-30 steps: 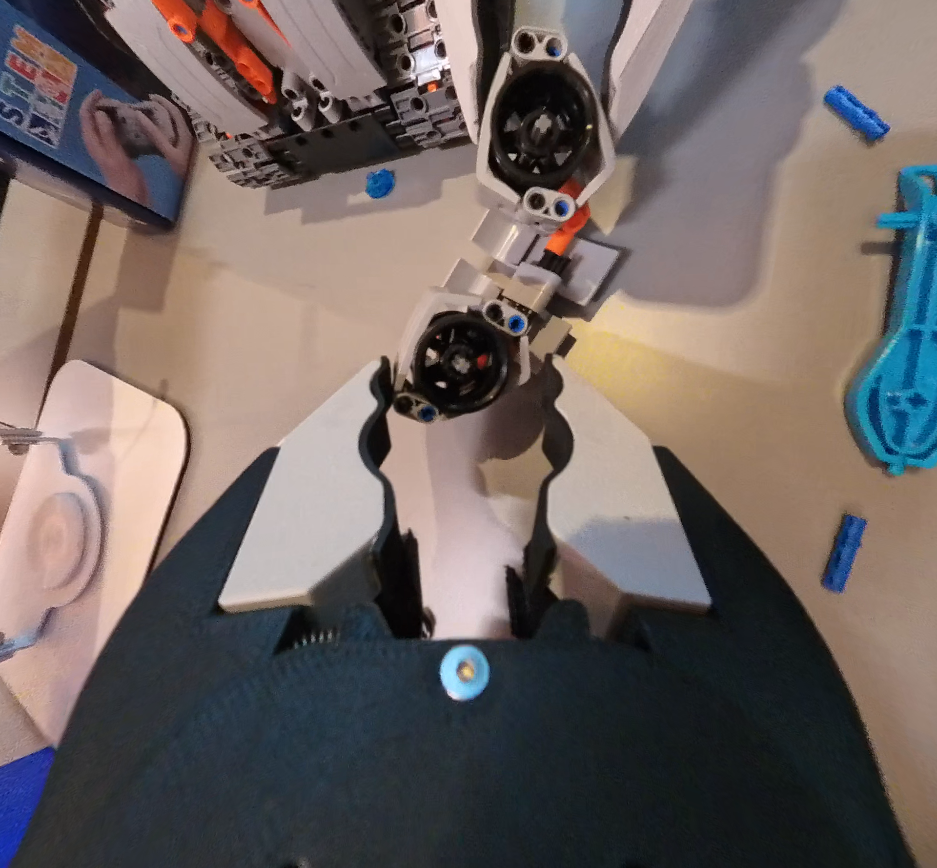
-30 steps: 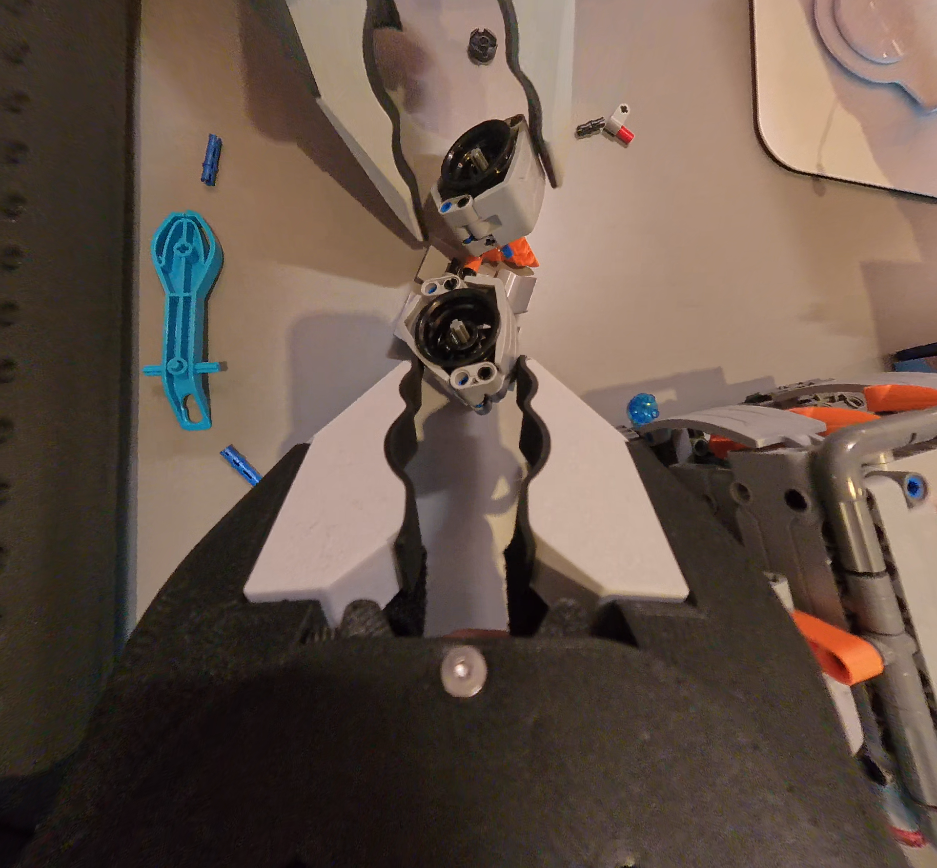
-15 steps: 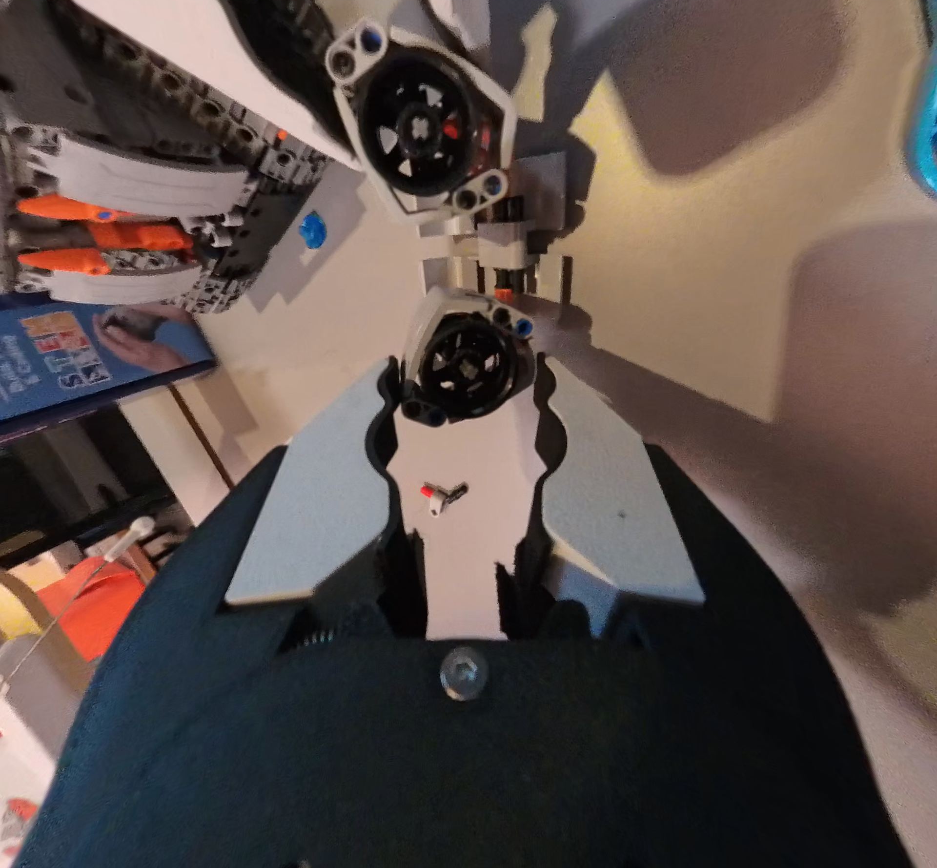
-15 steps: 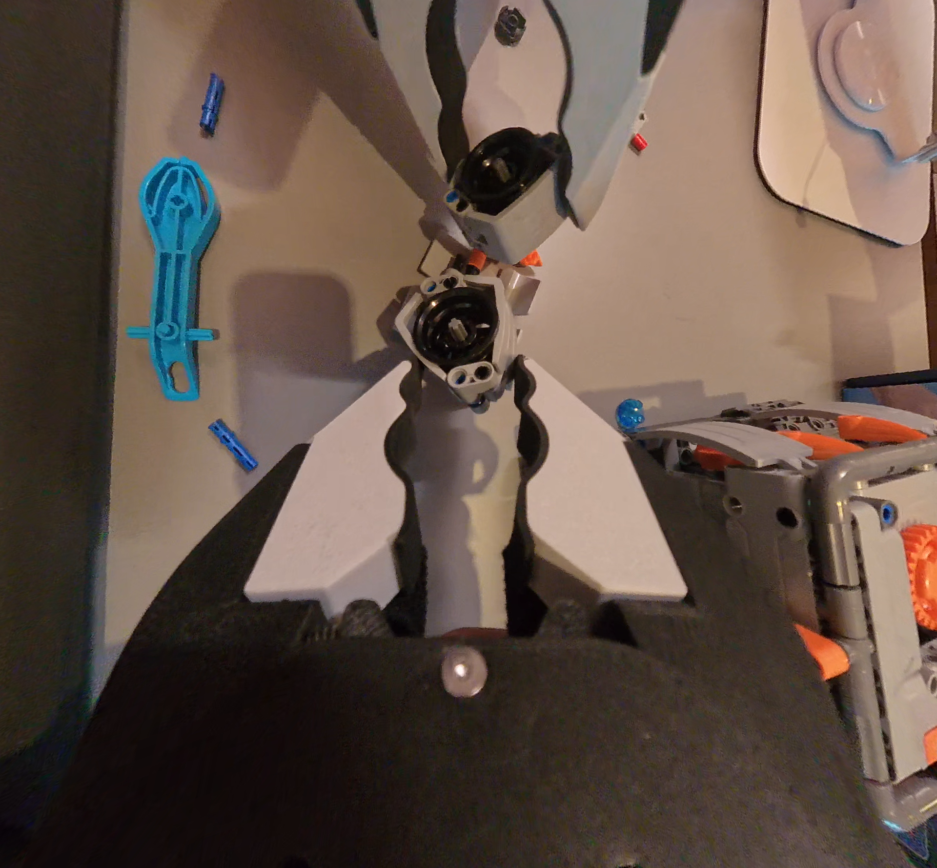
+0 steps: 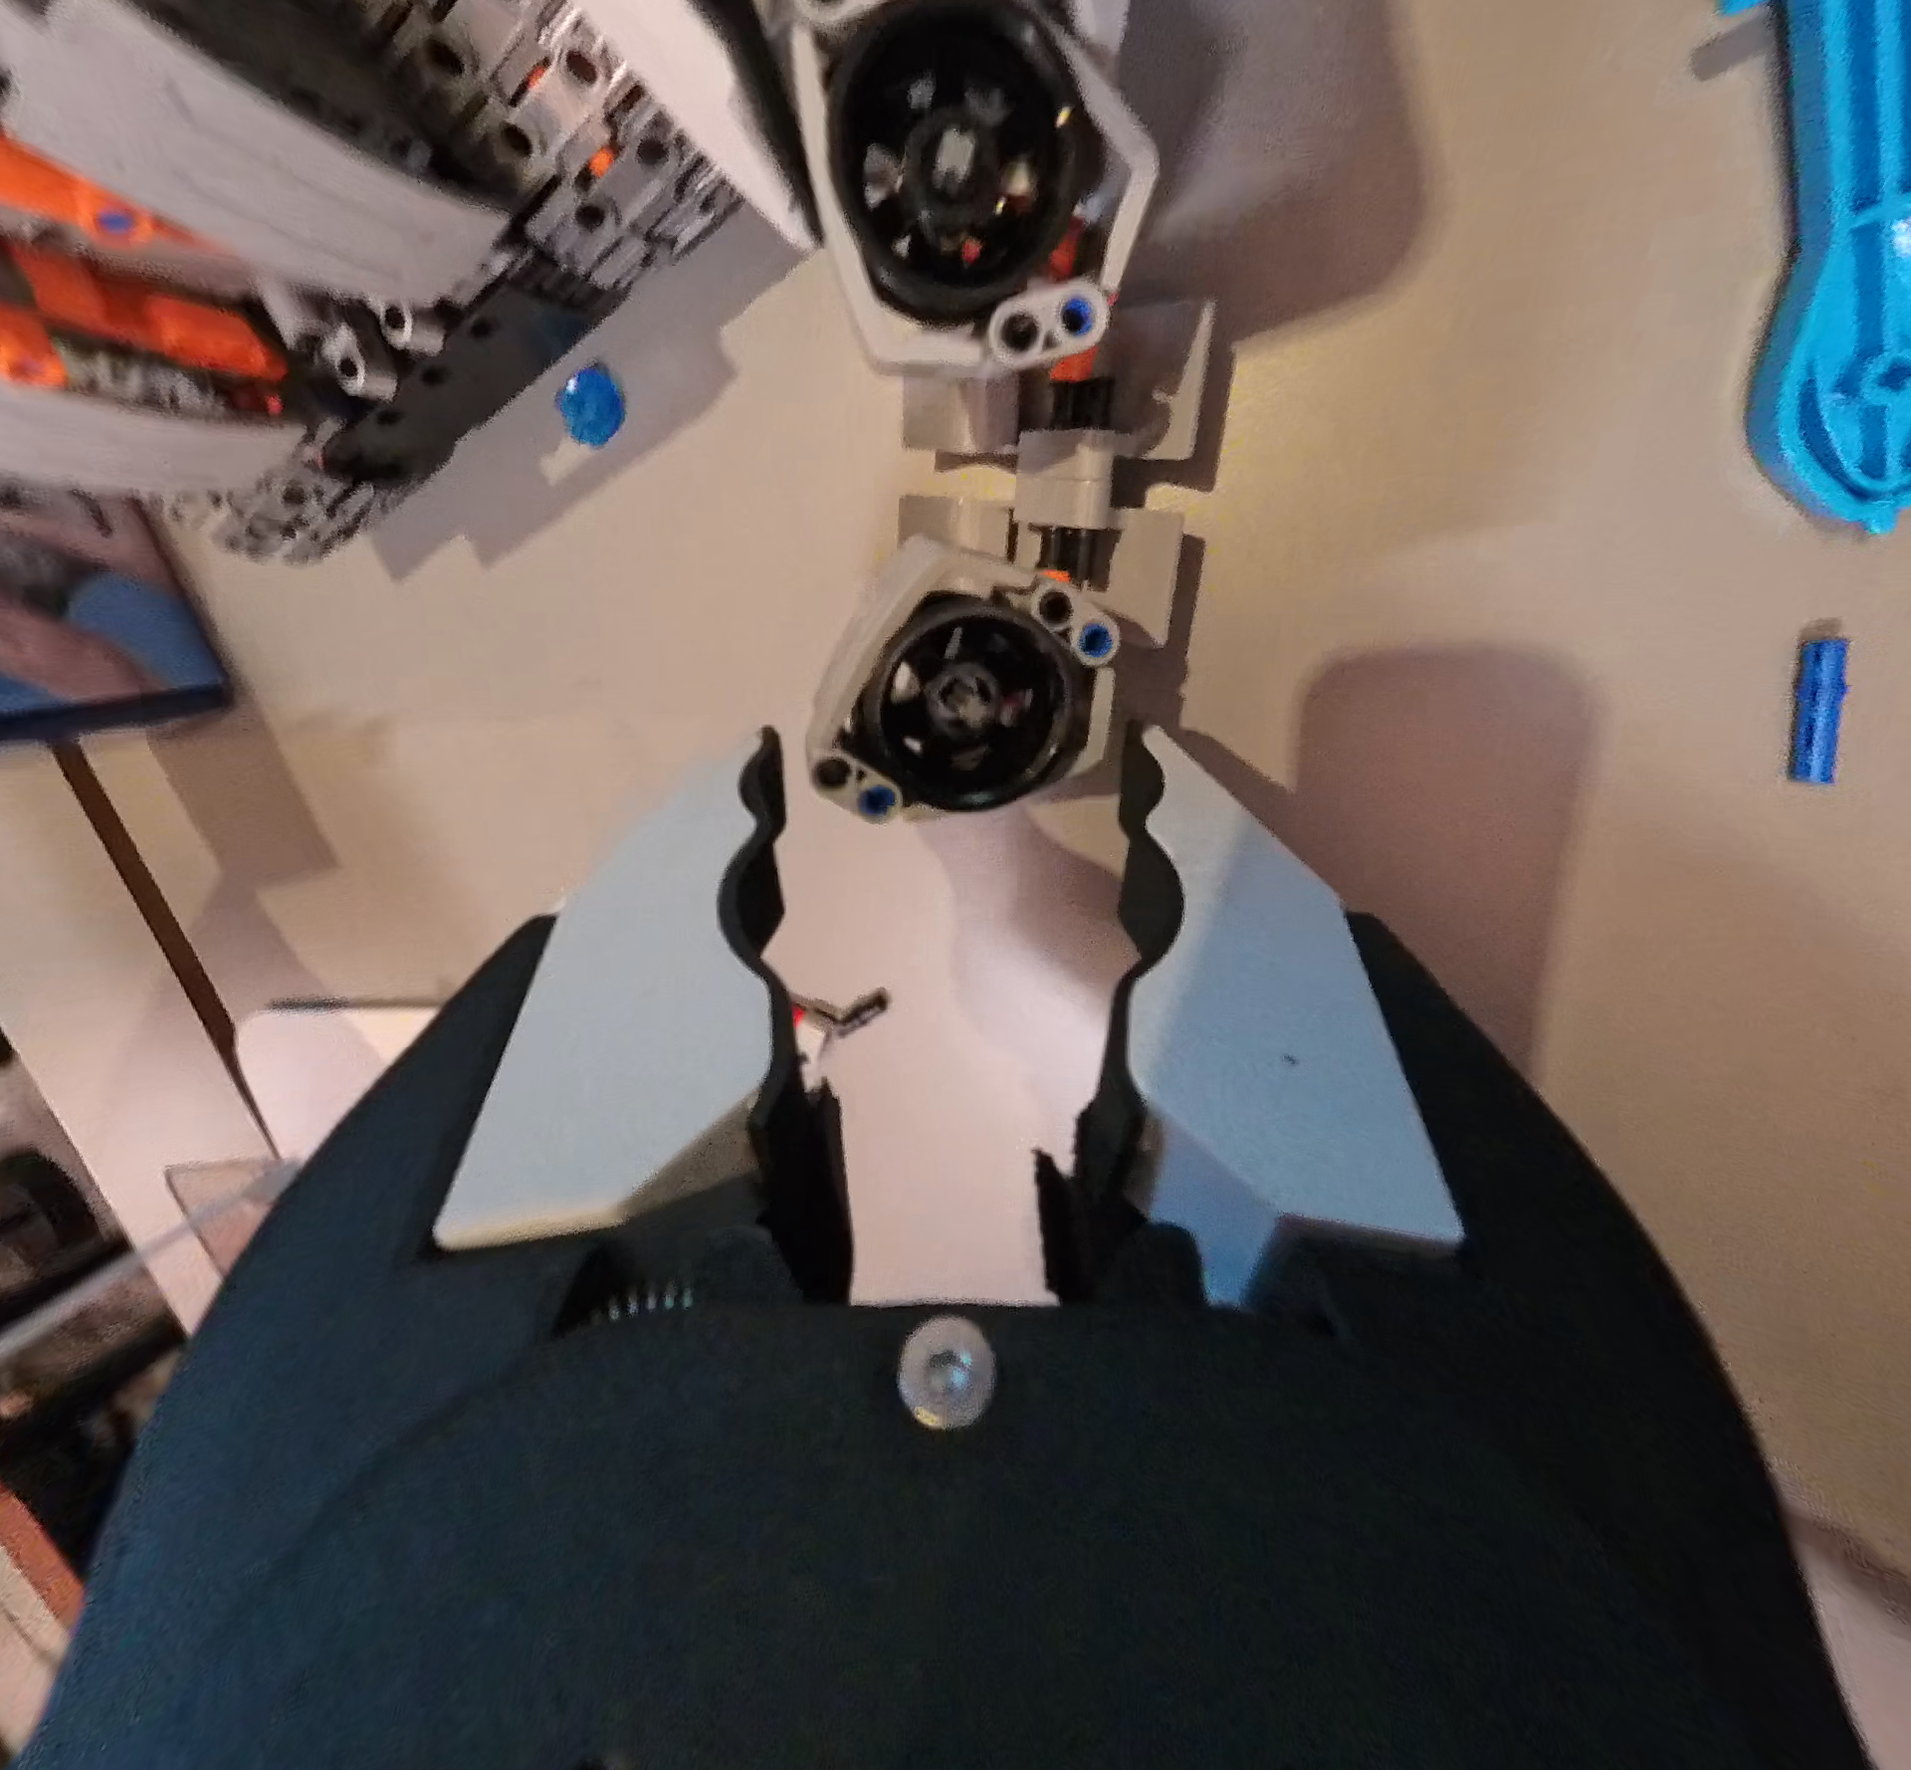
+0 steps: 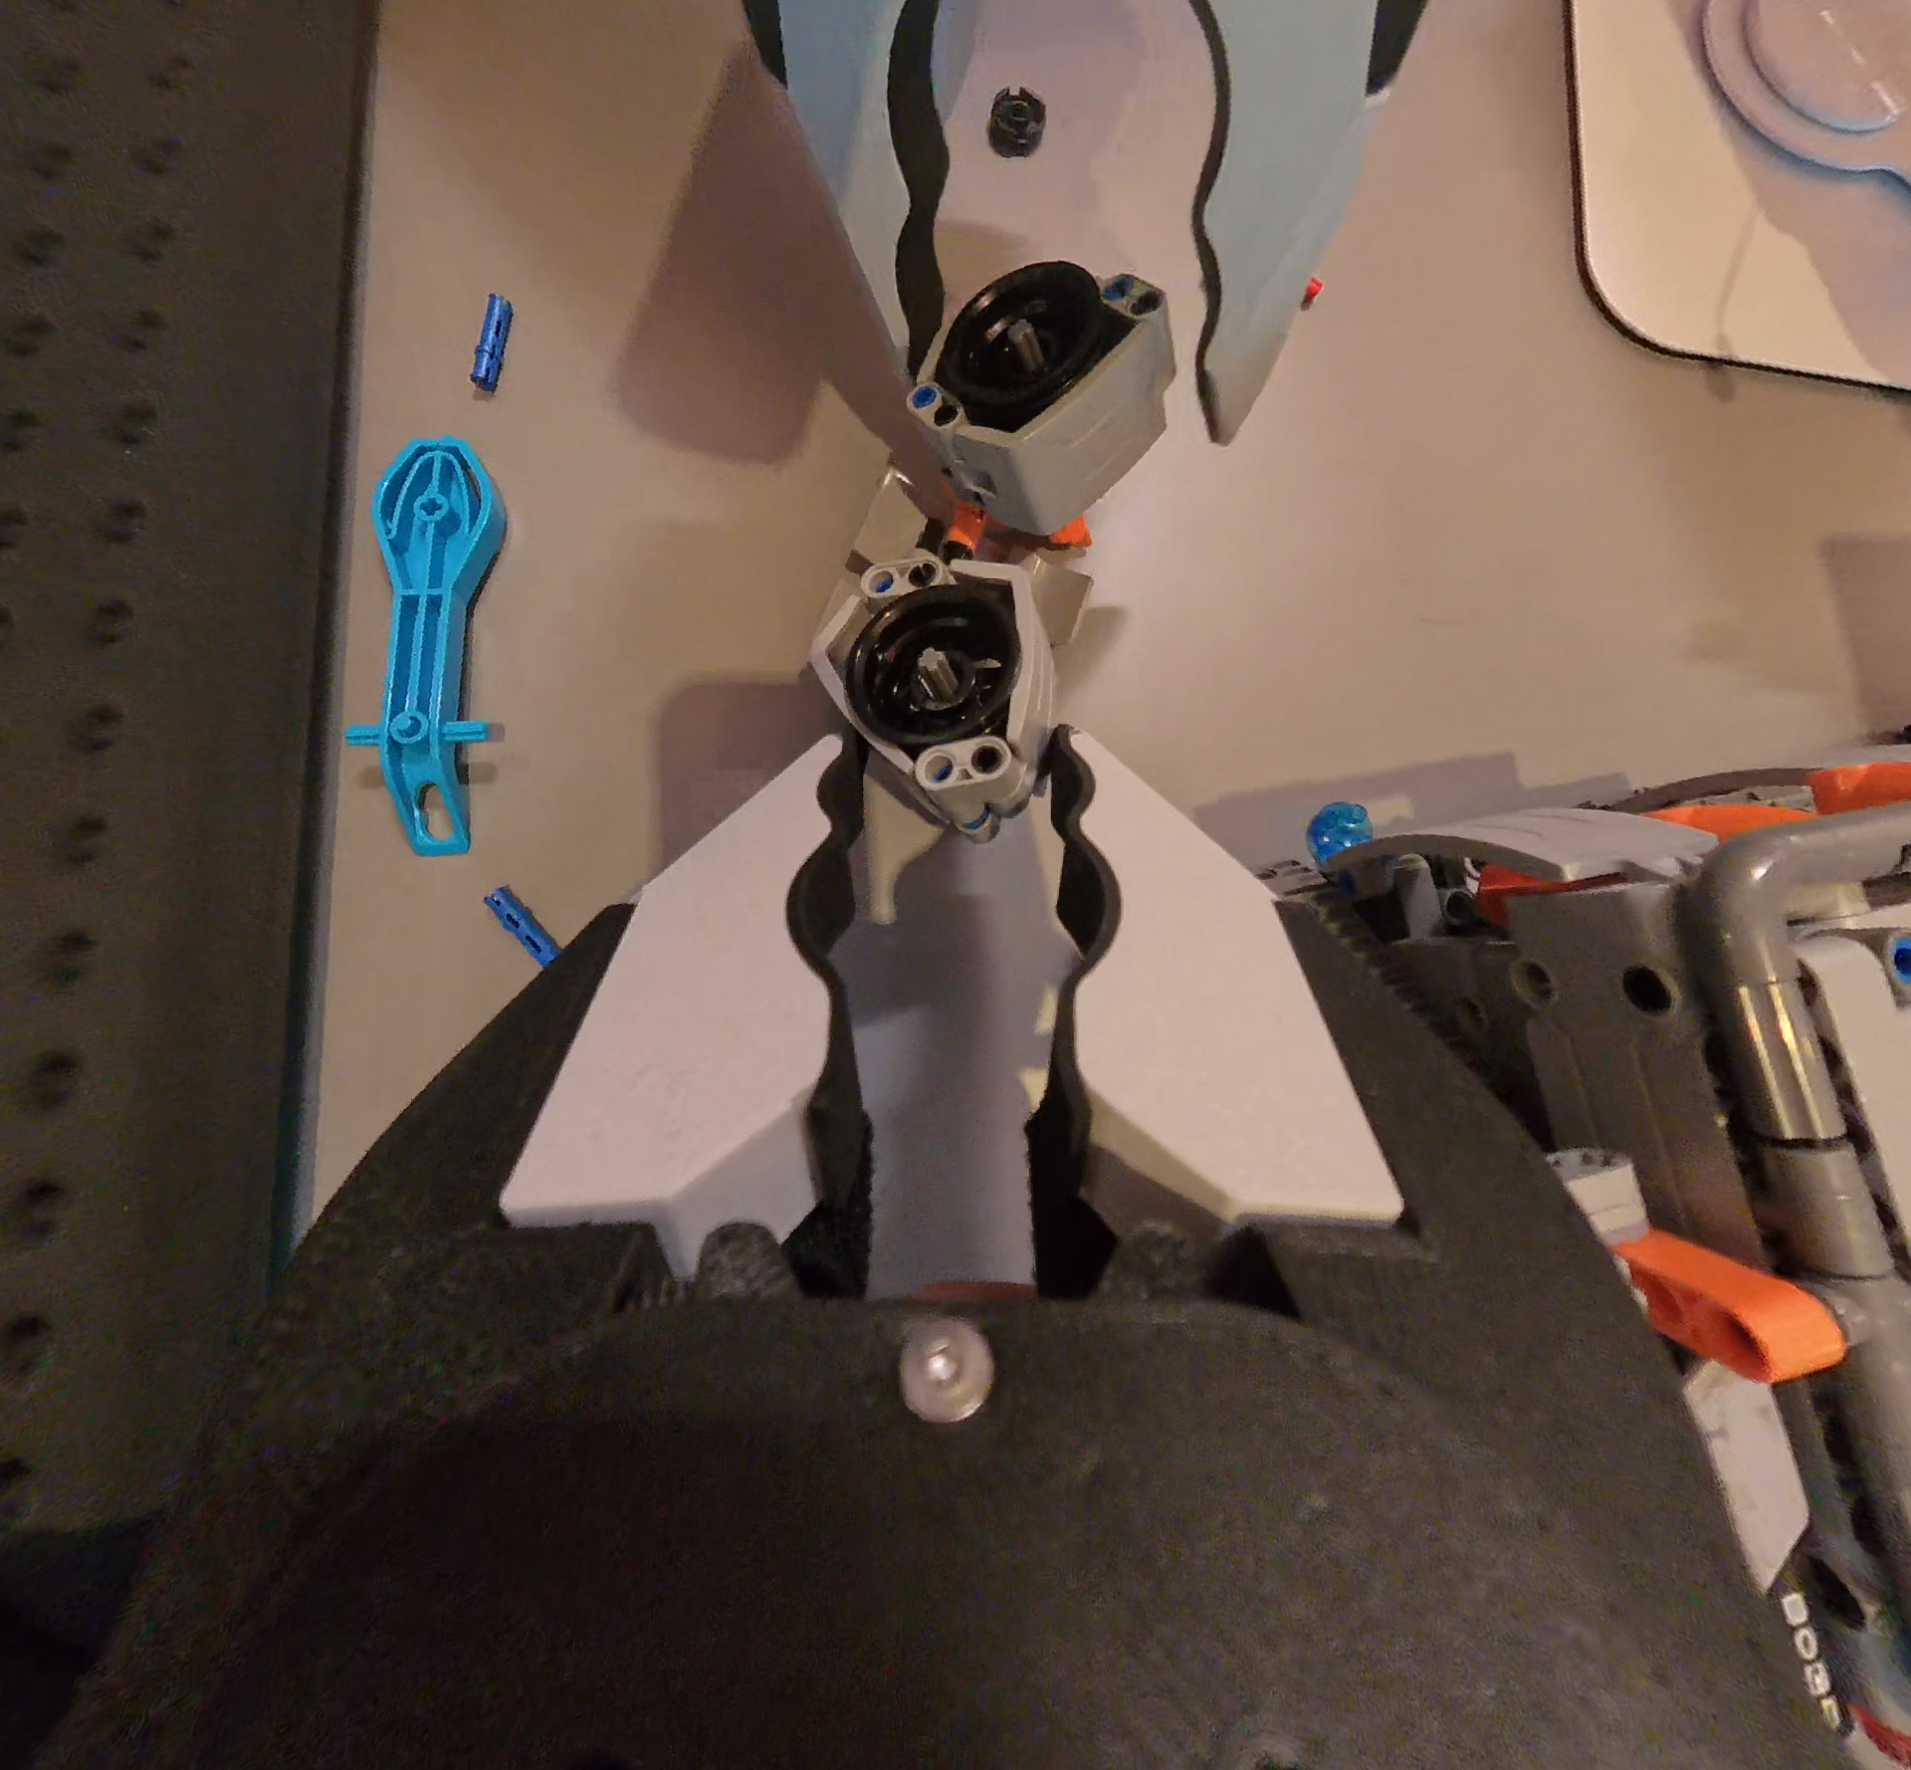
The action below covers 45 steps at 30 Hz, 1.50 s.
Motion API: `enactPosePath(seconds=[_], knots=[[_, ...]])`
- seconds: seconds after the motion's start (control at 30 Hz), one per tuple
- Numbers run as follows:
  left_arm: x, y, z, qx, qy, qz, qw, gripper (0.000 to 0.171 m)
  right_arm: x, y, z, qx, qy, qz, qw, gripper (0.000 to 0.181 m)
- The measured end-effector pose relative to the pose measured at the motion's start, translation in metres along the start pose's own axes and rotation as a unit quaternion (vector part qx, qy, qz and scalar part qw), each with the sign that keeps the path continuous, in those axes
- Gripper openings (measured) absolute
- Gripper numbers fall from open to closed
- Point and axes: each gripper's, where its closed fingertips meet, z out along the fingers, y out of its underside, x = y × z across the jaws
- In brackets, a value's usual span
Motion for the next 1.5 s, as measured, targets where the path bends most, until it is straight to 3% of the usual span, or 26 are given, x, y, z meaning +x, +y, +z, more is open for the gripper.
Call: enactPosePath(seconds=[0.2,0.3,0.67,0.93,1.1,1.27,1.5], knots=[[0.0,0.005,0.005,0.057,-0.061,-0.177,0.981,0.061,0.0,0.0,0.0,-0.001,0.001,0.002,1.0,0.034],[0.001,-0.002,0.01,0.099,-0.073,-0.207,0.971,0.052,0.0,0.0,0.0,-0.004,0.004,-0.001,1.0,0.034],[-0.001,-0.006,0.013,0.09,-0.123,-0.134,0.979,0.047,-0.001,0.0,0.001,-0.027,0.023,-0.029,0.999,0.033],[0.005,-0.004,0.009,0.032,-0.185,-0.012,0.982,0.045,-0.011,-0.004,0.006,-0.079,0.058,-0.1,0.99,0.033],[0.009,0.001,0.007,0.046,-0.2,-0.001,0.979,0.045,-0.022,-0.009,0.007,-0.065,0.037,-0.103,0.992,0.035],[0.015,0.009,0.005,0.048,-0.206,0.001,0.977,0.04,-0.024,-0.013,-0.006,-0.037,0.032,-0.075,0.996,0.05],[0.03,0.016,0.001,0.056,-0.158,-0.058,0.984,0.043,-0.038,0.001,0.003,-0.071,-0.006,-0.069,0.995,0.042]])
